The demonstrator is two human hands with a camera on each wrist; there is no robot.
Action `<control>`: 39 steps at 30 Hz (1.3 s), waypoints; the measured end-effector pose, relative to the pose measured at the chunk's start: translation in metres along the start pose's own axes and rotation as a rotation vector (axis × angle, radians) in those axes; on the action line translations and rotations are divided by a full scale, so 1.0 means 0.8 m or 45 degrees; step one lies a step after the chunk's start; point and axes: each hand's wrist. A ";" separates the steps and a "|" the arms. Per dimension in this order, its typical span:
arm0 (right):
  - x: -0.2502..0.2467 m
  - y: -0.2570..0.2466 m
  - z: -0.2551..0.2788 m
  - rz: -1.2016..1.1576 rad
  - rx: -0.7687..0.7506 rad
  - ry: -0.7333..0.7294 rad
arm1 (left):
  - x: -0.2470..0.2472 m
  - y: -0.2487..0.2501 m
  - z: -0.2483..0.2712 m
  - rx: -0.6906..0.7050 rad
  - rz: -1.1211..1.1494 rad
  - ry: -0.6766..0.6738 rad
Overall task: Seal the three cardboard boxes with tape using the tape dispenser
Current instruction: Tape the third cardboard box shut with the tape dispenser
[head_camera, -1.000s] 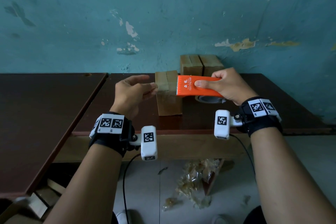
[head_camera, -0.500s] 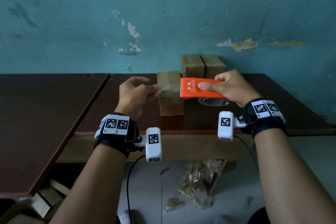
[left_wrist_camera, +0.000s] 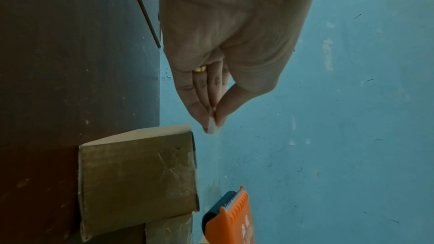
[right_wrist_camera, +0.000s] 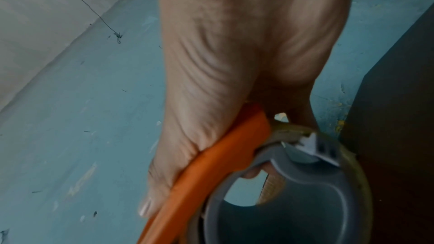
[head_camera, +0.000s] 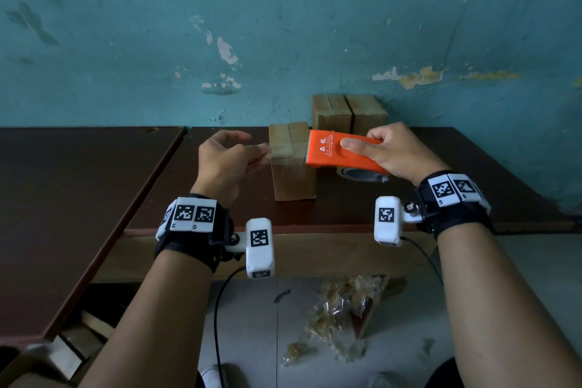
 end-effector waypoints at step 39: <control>-0.013 -0.004 -0.007 0.179 -0.067 0.004 | -0.005 0.011 0.005 0.039 -0.052 0.052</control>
Point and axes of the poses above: each hand's wrist, its own z-axis away from the middle knuckle, its own x-axis out of the palm, y = z × x, and after that the axes turned 8 degrees about x, right-handed
